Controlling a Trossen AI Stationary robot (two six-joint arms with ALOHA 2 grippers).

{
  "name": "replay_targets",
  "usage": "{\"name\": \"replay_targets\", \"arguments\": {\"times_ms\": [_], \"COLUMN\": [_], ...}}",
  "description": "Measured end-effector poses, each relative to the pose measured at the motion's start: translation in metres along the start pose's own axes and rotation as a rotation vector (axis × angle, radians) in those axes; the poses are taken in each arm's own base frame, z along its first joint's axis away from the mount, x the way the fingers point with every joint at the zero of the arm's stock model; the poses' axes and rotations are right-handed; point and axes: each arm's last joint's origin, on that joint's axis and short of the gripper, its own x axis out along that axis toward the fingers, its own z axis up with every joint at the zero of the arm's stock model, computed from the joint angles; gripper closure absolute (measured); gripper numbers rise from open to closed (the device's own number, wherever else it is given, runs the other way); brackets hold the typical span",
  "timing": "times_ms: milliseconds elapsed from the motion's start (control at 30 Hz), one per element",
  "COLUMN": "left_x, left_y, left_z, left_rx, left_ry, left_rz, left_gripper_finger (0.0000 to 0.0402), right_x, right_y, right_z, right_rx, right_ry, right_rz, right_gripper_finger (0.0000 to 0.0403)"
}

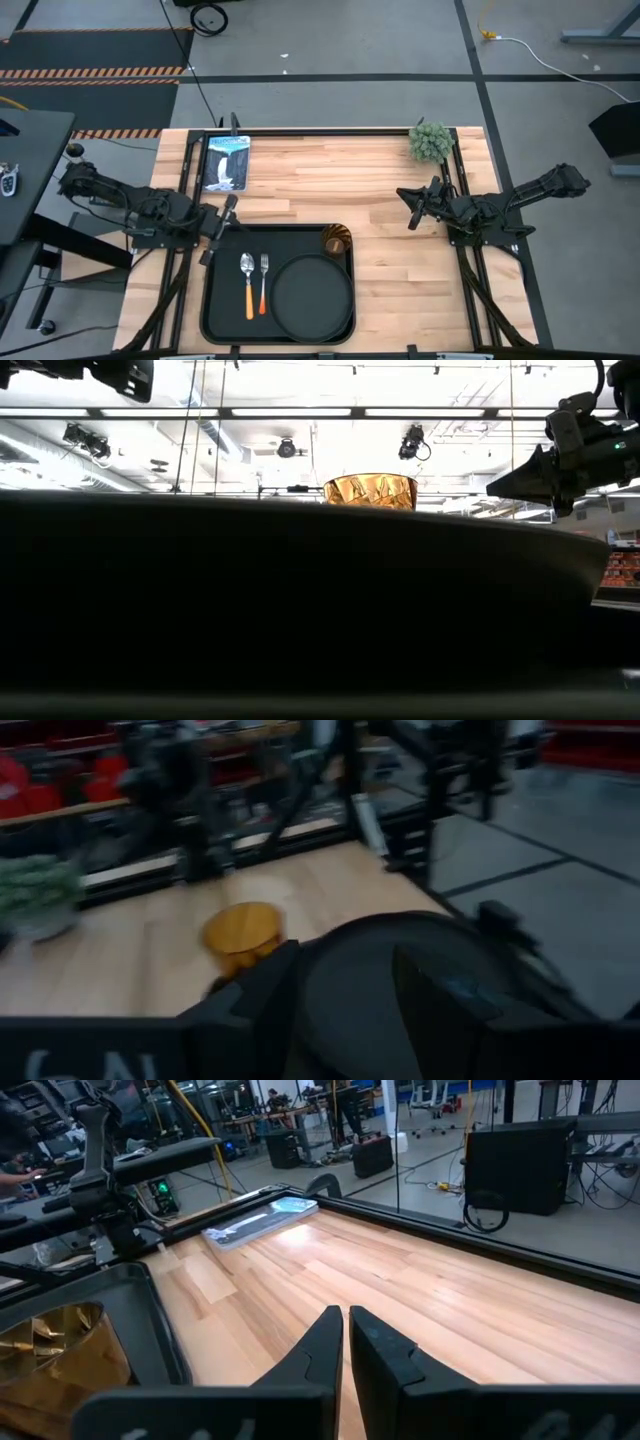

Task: Pick and place plate/cup/fork/spoon on tray
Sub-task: Return to Home Position

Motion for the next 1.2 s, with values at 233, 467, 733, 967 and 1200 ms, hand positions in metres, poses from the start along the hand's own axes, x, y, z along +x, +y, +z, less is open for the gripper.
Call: {"name": "replay_targets", "arguments": {"times_ms": [233,467,733,967,1200], "left_x": [0.003,0.015,0.03,0.025,-0.011], "left_y": [-0.003,-0.003,-0.007,-0.011,-0.009], "left_z": [0.006,0.006,-0.017,-0.022,-0.008], "left_rx": [0.027,-0.061,-0.209,-0.184,-0.17], "left_ry": [-0.078,-0.08,0.153,0.214,0.083], "left_rz": [-0.183,-0.183,-0.205,-0.33,-0.379], "left_gripper_finger": [0.023,0.023,0.023,0.023,0.023], "right_x": [0.0,0.0,0.0,0.0,0.0], "right_y": [0.0,0.0,0.0,0.0,0.0], "right_z": [0.0,0.0,0.0,0.0,0.0], "right_rx": [-0.001,-0.001,0.0,-0.001,0.0], "right_ry": [0.0,0.0,0.0,0.0,0.0], "right_rz": [0.0,0.0,0.0,0.0,0.0], "right_gripper_finger": [0.0375,0.0375,0.0375,0.0375,0.0375]}}
